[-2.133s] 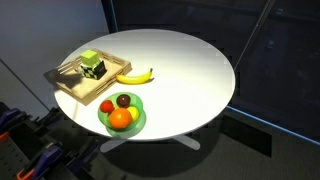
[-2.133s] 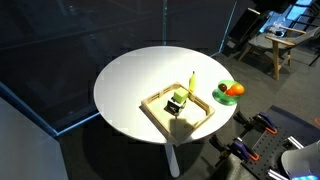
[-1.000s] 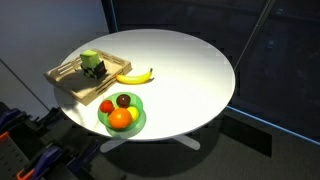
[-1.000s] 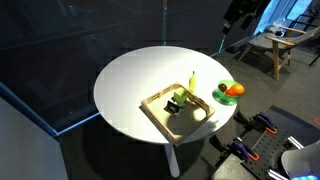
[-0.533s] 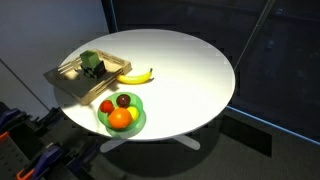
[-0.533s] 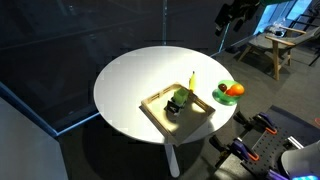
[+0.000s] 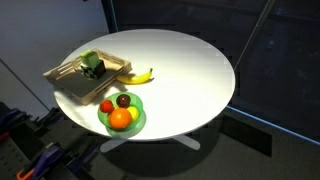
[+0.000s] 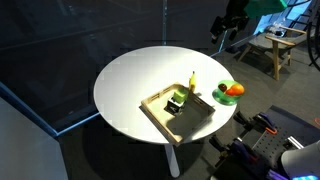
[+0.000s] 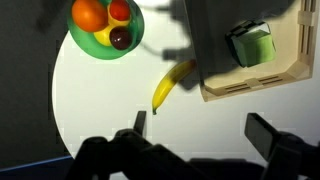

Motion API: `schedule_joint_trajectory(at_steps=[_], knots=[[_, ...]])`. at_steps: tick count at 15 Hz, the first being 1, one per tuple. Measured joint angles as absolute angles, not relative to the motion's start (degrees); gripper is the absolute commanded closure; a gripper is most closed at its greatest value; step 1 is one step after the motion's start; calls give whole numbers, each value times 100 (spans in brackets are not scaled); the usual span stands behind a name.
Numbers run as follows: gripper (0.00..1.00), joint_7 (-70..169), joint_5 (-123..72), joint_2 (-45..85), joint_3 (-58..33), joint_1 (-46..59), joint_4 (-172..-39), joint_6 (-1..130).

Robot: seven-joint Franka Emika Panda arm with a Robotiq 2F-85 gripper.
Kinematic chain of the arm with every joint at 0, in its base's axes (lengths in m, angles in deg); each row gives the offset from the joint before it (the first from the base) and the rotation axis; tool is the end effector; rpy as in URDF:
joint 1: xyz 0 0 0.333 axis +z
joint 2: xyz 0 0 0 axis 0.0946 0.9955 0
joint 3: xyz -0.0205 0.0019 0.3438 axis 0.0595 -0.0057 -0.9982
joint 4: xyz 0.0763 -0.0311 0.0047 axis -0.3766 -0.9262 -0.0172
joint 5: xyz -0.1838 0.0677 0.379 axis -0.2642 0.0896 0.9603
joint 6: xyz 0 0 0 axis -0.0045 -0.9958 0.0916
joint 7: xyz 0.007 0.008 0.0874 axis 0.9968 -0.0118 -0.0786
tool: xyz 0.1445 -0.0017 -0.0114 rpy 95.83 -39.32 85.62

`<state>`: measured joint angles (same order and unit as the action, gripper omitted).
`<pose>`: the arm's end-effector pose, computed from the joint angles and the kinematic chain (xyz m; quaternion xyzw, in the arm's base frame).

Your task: Pick up the toy banana and put it in the green bowl

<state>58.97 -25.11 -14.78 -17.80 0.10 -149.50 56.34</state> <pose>0.4842 -0.0387 0.4282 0.9867 -0.1449 0.0717 0.0148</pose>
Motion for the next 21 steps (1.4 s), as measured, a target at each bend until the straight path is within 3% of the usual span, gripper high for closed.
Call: schedule_joint_trajectory(at_steps=[21], knots=[[0,5889,-2492,-1017,-1604,20,-14826,5682]])
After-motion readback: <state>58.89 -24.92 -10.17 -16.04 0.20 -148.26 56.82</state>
